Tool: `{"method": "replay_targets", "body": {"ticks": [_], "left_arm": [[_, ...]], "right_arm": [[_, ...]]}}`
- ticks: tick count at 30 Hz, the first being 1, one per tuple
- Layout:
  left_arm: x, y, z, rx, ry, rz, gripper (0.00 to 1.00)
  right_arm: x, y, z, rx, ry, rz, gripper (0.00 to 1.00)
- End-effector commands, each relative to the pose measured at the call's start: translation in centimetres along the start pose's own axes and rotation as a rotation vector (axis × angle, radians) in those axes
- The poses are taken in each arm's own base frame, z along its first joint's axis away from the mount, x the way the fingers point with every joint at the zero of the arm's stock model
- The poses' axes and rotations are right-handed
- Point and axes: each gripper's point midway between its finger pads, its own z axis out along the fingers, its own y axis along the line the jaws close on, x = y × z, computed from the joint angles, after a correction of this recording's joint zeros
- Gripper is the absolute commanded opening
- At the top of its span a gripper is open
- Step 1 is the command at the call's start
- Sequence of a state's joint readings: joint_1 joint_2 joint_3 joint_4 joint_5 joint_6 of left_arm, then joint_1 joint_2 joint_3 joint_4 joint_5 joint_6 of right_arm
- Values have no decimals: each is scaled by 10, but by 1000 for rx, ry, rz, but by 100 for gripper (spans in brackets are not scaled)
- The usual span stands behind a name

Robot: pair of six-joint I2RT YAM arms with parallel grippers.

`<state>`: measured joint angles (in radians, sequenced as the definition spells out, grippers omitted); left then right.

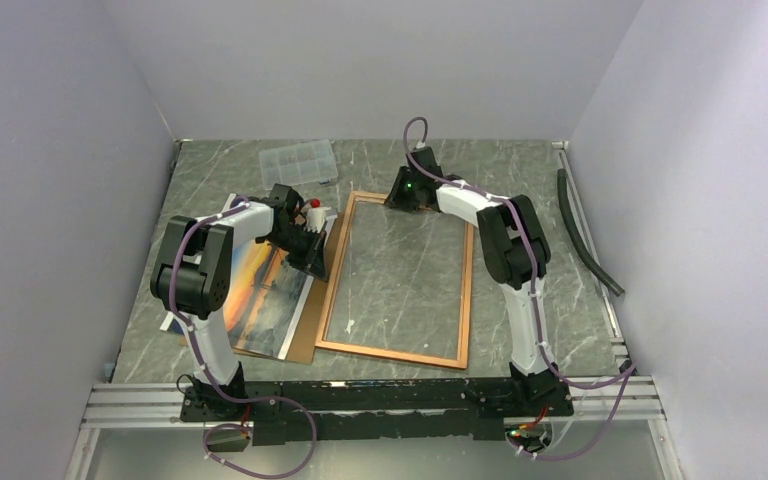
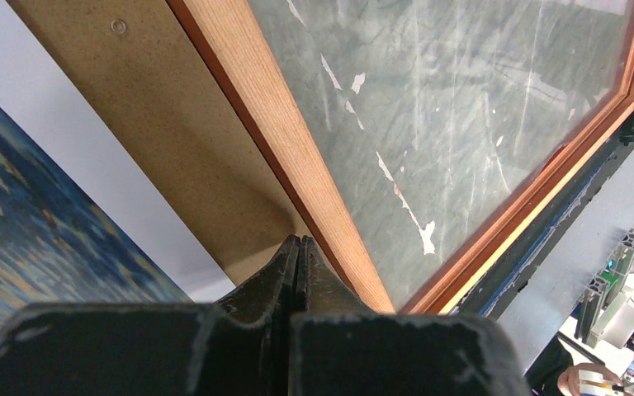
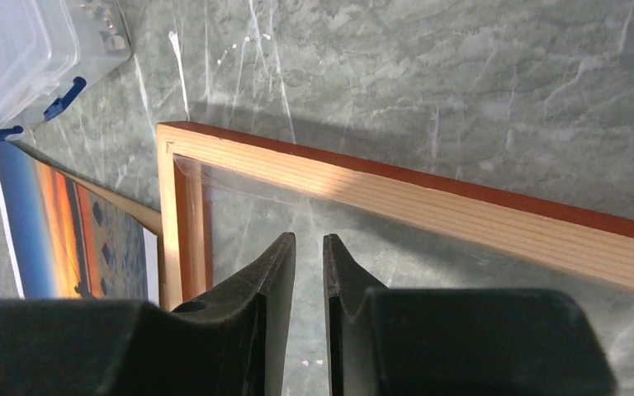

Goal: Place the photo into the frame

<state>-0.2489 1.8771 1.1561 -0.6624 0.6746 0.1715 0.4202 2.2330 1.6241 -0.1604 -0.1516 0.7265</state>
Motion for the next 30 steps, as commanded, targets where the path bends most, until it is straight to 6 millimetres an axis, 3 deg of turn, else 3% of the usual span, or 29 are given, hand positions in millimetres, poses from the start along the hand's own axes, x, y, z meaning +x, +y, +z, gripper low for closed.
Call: {"method": "replay_targets", "body": {"ticks": [1, 9, 16, 20, 25, 27, 30], "left_arm": [[-11, -2, -6, -1, -33, 40, 3], [-12, -2, -10, -9, -32, 42, 3], [-32, -8, -37, 9, -101, 25, 3], [-31, -4, -45, -10, -104, 29, 3], [-33, 4, -73, -17, -145, -2, 3], [-36, 11, -97, -31, -182, -17, 3], [-36, 32, -143, -97, -238, -38, 3]], "right_arm": [[1, -4, 1, 24, -20, -6, 23], [-18, 31, -16, -52, -57, -23, 24], [-40, 73, -53, -144, -115, -59, 28], [-45, 90, -81, -181, -138, -79, 31], [-27, 113, -104, -191, -128, -131, 36], [-11, 125, -106, -204, -111, -141, 38], [30, 152, -99, -227, -59, -172, 45]]}}
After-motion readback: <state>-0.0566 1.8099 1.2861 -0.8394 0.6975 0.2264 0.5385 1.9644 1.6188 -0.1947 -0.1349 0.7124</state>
